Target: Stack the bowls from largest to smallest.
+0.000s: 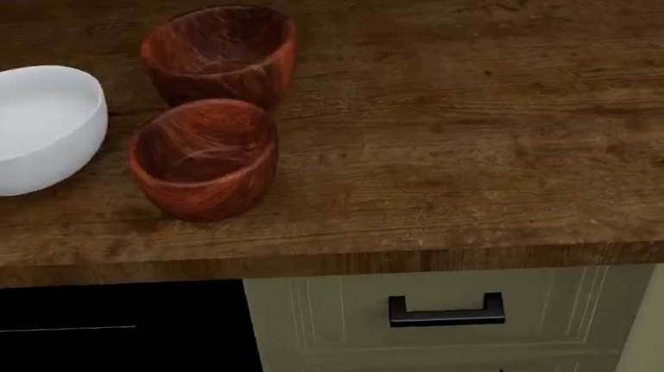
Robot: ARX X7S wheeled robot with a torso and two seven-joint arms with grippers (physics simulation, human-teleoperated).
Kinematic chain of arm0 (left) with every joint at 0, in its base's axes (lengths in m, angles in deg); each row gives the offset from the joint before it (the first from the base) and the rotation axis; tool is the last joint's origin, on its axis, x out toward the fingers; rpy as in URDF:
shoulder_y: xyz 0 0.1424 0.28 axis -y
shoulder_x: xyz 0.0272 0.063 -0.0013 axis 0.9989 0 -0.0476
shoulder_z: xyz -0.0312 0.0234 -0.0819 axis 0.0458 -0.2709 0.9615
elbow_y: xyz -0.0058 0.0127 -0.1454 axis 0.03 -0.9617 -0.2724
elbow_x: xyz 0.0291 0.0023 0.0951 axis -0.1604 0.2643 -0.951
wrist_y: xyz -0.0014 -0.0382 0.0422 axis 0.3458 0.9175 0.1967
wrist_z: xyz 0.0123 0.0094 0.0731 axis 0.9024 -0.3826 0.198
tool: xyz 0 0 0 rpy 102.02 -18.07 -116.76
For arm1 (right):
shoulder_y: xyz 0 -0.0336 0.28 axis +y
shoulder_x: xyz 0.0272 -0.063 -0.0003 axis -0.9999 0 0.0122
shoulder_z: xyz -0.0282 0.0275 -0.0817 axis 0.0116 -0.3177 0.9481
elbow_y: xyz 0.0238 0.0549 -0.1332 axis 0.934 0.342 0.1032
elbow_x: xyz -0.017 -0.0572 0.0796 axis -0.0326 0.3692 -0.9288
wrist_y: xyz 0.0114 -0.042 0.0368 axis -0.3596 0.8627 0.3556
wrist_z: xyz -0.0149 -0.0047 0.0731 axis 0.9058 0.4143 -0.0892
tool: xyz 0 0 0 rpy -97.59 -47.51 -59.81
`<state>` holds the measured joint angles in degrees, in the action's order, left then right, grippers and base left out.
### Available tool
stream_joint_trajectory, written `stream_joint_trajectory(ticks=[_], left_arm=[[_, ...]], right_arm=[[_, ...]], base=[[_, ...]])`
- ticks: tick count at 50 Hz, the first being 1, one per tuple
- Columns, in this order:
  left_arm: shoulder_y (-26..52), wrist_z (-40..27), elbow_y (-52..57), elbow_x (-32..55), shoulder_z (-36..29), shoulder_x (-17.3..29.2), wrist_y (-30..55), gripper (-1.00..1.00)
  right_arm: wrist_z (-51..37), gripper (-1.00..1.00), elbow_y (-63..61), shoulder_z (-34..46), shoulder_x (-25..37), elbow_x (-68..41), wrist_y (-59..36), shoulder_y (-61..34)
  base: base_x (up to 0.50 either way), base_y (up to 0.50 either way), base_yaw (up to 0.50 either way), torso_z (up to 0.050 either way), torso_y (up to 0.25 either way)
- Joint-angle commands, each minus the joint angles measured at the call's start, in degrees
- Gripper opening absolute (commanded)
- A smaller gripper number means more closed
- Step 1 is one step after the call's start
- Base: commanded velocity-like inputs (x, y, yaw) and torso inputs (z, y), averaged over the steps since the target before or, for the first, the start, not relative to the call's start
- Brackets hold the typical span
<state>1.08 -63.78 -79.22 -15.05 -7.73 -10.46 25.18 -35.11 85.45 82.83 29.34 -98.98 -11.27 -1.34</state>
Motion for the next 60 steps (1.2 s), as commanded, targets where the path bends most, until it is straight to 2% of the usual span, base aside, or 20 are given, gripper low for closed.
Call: stream_joint_trajectory(ticks=[1, 8, 12, 14, 17, 24, 25, 33, 40, 49, 52, 60], left_arm=[[-0.1, -0.8, 3.3, 1.5, -0.3, 1.2, -0.4, 1.00], [1.2, -1.2, 5.2, 1.3, -0.4, 2.2, -1.3, 1.00], [3.6, -2.0, 9.2, 1.7, 0.8, 3.2, -0.3, 1.00], [5.1, -2.5, 12.3, 3.5, 1.8, 3.9, 3.6, 1.00], [8.1, -2.8, 15.6, 1.8, 1.9, 5.5, 4.3, 1.00], [18.6, -0.8, 25.2, 5.4, 2.8, 10.6, 16.7, 1.00], [19.2, -0.1, 25.4, 5.5, 2.7, 11.0, 16.0, 1.00], [33.9, -0.3, 27.9, 10.9, 4.8, 13.2, 28.2, 1.00], [43.0, -1.0, 26.9, 12.7, 5.3, 13.5, 33.0, 1.00], [52.5, -0.8, 23.9, 13.0, 4.6, 14.1, 35.3, 1.00], [53.9, -0.9, 23.4, 12.8, 4.3, 14.0, 35.1, 1.00], [52.1, -1.1, 25.3, 15.3, 6.3, 13.4, 35.7, 1.00]], right_arm=[[-1.0, 1.00, -2.2, 0.9, 0.9, -0.3, -1.5, 0.0], [-1.5, 1.00, -5.1, 1.0, 1.6, -0.5, -3.6, -0.3], [-2.3, 1.00, -10.6, 0.5, 2.9, -1.0, -9.2, -1.4], [-3.0, 1.00, -12.5, 0.0, 3.5, -1.5, -12.8, -2.5], [-2.8, 1.00, -16.4, -1.3, 4.9, -3.2, -16.6, -4.1], [-3.3, 1.00, -23.8, -3.5, 7.8, -6.3, -28.3, -11.3], [-3.5, 1.00, -24.1, -3.5, 8.0, -6.0, -28.3, -11.7], [-3.3, 1.00, -26.3, -5.8, 9.8, -8.8, -36.0, -19.4], [-3.7, 1.00, -28.2, -7.7, 10.5, -12.2, -44.3, -26.8], [-3.3, 1.00, -26.7, -8.4, 10.8, -13.6, -47.4, -31.8], [-3.3, 1.00, -27.2, -8.8, 10.7, -14.2, -47.8, -32.3], [-3.5, 1.00, -28.9, -9.5, 10.4, -15.9, -49.2, -32.4]], base=[[0.00, 0.00, 0.00, 0.050, 0.000], [0.00, 0.00, 0.00, 0.050, 0.000], [0.00, 0.00, 0.00, 0.050, 0.000], [0.00, 0.00, 0.00, 0.050, 0.000], [0.00, 0.00, 0.00, 0.050, 0.000], [0.00, 0.00, 0.00, 0.050, 0.000], [0.00, 0.00, 0.00, 0.050, 0.000], [0.00, 0.00, 0.00, 0.050, 0.000], [0.00, 0.00, 0.00, 0.050, 0.000], [0.00, 0.00, 0.00, 0.050, 0.000], [0.00, 0.00, 0.00, 0.050, 0.000], [0.00, 0.00, 0.00, 0.030, 0.000]])
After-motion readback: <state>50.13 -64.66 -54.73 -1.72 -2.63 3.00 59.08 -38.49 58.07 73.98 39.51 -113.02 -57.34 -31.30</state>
